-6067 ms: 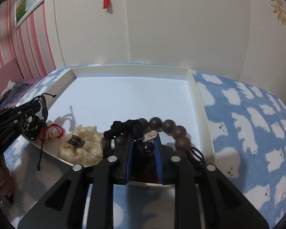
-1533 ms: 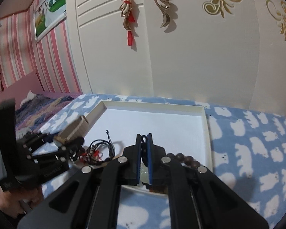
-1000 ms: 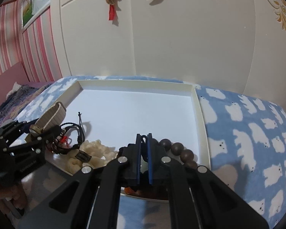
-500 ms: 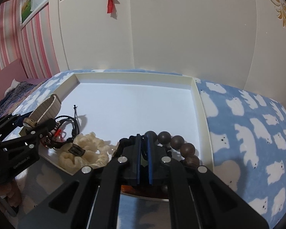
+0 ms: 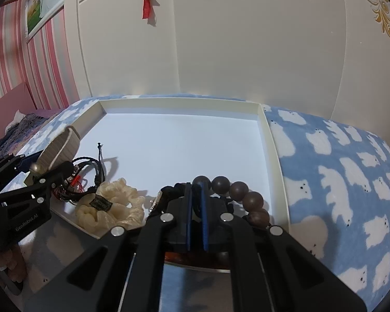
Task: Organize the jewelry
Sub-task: 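Carry the watch and jade pendant into the white tray with both grippers, then open the left gripper on the watch while the right releases the jade pendant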
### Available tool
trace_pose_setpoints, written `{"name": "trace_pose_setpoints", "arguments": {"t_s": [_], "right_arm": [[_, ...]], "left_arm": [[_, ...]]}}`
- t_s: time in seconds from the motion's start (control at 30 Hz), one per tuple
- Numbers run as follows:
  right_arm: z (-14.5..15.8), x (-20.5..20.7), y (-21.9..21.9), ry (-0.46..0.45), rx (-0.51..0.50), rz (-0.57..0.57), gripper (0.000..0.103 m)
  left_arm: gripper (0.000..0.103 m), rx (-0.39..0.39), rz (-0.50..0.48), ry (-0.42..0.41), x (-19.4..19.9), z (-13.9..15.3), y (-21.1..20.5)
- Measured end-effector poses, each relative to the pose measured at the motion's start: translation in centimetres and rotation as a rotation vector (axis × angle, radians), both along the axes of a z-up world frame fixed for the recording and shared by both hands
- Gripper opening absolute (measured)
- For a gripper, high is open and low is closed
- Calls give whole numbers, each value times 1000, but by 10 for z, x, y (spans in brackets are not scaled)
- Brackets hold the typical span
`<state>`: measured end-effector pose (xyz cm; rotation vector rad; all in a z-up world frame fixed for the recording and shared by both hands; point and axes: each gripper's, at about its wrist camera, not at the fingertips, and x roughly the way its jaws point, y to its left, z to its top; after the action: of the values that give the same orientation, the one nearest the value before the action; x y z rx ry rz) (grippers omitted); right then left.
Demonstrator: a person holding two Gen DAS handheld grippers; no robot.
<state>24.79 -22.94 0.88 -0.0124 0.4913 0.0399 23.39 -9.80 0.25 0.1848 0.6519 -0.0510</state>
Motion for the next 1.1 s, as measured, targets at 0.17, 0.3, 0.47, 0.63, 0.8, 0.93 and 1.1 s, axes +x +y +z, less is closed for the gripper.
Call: {"name": "trace_pose_setpoints", "arguments": {"t_s": [0.17,0.3,0.47,0.63,0.8,0.93,1.1], "right_arm": [[0,0,-1,-1,-1,0,6],[0,1,-1,-1,-1,-1,6],[0,1,-2,-1,-2,1,6],[1,0,-4,-12,-4,-9,31],[6,-4,-10,-48,-4,-28,53],[7,-4,-15,-52,3,-32,53],[8,-9,-15,-59,-6,-42,56]], "left_arm": [[51,-2,-3,-2,0,0,-1],[51,-9,-1,-3,-2,0,0],[52,-10,0,-4,-2,0,1],[62,-7,7,-25,-7,3,3],[67,-24,14,-52,-13,7,7],[72,-42,18,-71,-16,9,11],[76,-54,24,-89,-20,12,14]]}}
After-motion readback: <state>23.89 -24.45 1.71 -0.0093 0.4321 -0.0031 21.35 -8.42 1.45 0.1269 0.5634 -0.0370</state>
